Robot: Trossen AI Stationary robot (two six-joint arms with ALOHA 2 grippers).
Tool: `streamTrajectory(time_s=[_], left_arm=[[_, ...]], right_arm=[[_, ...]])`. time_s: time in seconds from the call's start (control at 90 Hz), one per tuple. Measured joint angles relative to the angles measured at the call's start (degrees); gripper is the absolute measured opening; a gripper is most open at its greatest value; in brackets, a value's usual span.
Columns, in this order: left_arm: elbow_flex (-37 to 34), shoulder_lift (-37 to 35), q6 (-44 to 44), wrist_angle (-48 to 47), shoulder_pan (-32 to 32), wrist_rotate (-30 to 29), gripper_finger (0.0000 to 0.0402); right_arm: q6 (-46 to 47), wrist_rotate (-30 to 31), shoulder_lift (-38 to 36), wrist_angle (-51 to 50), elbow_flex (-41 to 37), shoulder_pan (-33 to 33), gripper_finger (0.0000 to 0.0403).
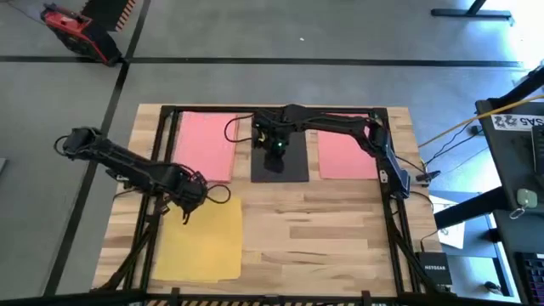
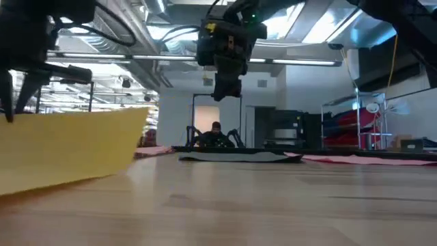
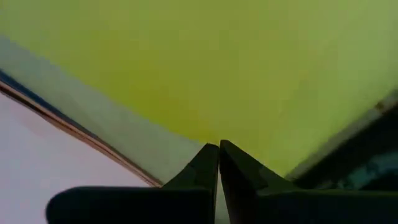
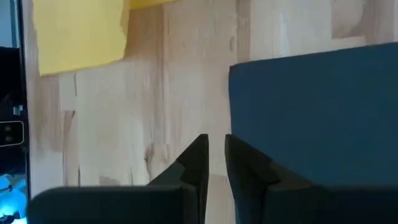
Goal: Organize paper
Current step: Stack the yellow paper on top of the other yellow paper
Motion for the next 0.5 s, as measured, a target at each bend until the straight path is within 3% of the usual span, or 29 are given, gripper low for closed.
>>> streamTrajectory(time_s=[0.5], left_arm=[[1.38,-0.98,0.31,-8.79,-2.40,-0.98,0.0000]], right_arm=[[-1.05,-0.02,0.00,-0.39,0.00,0.02,0.0041]])
